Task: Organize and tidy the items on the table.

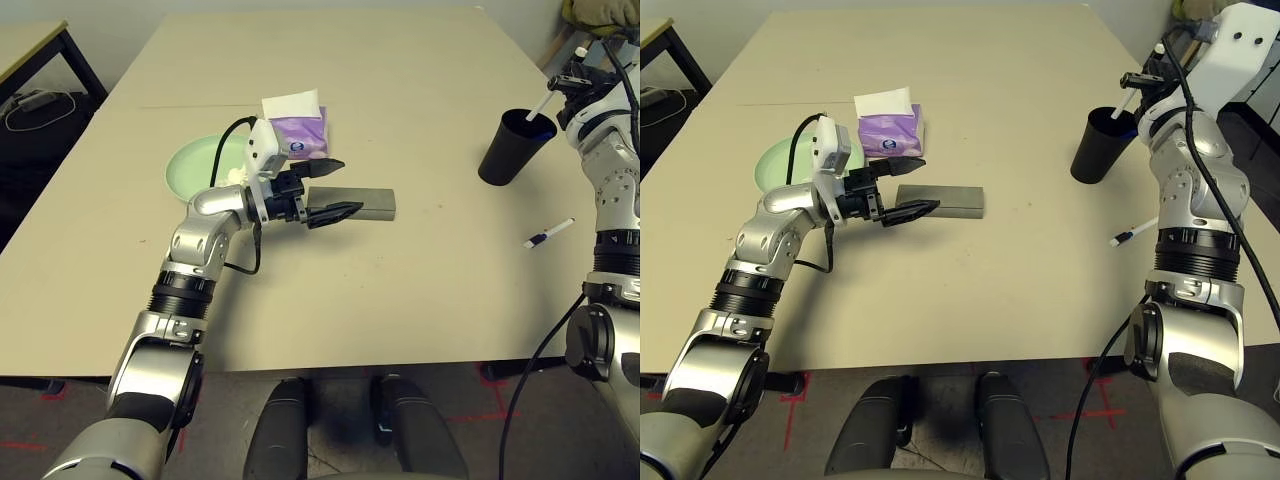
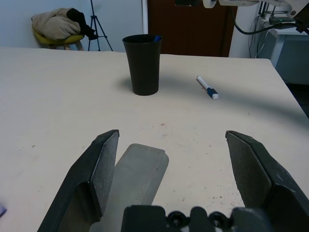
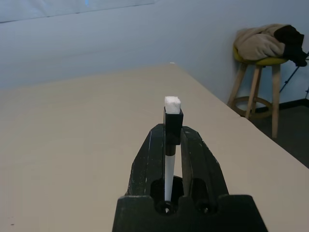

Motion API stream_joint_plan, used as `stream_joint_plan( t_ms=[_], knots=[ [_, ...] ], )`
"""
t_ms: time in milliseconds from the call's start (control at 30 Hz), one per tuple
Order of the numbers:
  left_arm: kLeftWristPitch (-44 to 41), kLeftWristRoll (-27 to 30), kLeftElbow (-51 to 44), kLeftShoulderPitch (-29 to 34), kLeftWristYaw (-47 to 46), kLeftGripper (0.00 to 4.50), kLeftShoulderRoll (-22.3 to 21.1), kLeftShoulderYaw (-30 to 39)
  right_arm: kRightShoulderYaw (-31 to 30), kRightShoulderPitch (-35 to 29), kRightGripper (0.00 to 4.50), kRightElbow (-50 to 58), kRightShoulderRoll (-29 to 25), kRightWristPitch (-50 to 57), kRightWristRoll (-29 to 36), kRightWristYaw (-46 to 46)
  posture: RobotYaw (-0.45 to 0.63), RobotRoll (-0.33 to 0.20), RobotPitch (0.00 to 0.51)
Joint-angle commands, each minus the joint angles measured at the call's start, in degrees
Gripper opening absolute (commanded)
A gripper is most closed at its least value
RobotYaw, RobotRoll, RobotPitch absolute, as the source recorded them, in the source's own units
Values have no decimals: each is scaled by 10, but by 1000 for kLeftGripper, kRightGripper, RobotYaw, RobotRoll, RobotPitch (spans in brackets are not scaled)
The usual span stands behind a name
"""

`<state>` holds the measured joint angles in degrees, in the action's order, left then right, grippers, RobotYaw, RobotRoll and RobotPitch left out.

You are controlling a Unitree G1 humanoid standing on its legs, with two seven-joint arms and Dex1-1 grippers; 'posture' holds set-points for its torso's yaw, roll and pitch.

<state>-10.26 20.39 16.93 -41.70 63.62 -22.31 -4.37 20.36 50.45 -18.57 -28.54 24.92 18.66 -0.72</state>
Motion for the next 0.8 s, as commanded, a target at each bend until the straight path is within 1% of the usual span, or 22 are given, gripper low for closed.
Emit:
stream_joint_plan(
  t_ms=[33,300,367,400,467,533,667,800],
  knots=[
    [-2,-1,5,2,-1,4500,0,3,0,-3,298,3,0,10,-8,2,59,0,128],
    [-1,-2,3,7,-1,4500,-1,3,-8,1,298,0,-1,5,-16,-17,66,0,127],
    [0,-2,4,6,-1,4500,-2,4,-14,1,1036,1,-2,7,-20,-18,67,0,126],
    [0,-2,4,6,-1,4500,-2,4,-15,2,1294,1,-2,9,-21,-18,66,0,126],
    [1,-2,6,5,-1,4500,-2,4,-15,2,2055,1,-2,12,-22,-19,66,0,127],
    [2,-2,6,5,-1,4500,-2,4,-15,2,2905,2,-1,12,-24,-19,66,0,127],
    [3,-3,5,6,-1,4500,-2,4,-19,-2,4402,3,-2,11,-31,-22,67,0,123],
    [4,-3,5,6,-2,4500,-1,4,-26,-3,4461,2,-7,3,-42,-34,69,0,121]
  ],
)
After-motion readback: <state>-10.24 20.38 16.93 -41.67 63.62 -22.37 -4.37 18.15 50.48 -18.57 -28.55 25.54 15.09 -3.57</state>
